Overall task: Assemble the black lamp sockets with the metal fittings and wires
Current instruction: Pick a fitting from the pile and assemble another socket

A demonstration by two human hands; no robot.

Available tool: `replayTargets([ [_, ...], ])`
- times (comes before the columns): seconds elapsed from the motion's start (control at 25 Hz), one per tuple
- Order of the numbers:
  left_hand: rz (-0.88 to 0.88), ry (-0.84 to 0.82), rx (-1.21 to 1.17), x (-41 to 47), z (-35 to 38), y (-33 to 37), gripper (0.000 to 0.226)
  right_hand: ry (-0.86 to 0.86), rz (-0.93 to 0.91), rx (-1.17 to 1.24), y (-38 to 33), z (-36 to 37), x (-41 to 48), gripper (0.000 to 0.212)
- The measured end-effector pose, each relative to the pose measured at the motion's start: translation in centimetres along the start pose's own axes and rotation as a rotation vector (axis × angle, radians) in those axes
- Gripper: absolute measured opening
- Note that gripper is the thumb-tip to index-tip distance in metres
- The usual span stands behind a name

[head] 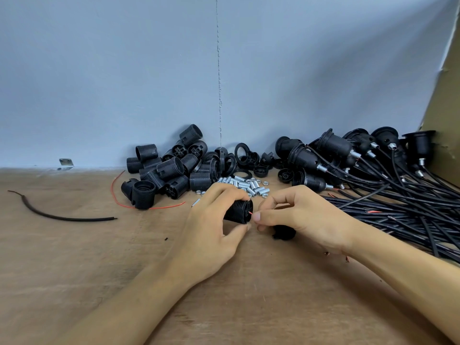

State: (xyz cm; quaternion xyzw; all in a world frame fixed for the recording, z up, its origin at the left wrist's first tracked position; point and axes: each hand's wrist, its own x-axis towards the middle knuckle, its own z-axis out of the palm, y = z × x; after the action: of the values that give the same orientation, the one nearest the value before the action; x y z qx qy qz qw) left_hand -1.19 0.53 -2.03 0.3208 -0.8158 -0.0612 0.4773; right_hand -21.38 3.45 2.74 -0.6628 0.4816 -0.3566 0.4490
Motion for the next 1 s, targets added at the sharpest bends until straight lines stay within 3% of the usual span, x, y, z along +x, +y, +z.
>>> replayTargets([
  [0.44,0.076,-0.042,0.053,-0.11,0.24,0.05,0.046,-0.006,-0.013,-0.053,0.10,0.12,-0.10,0.016],
  [0.8,-0.011,-0.088,0.020,-0.17,-0.18,-0.11,0.037,0.076,-0.109,-0.258,0.72,0.09,-0.08,0.014],
  [1.0,-0.031,-0.125,0.065,-0.24,-0.03,-0.22,0.036,-0.005,-0.086,-0.191,0.82,-0.46,0.03,0.014],
])
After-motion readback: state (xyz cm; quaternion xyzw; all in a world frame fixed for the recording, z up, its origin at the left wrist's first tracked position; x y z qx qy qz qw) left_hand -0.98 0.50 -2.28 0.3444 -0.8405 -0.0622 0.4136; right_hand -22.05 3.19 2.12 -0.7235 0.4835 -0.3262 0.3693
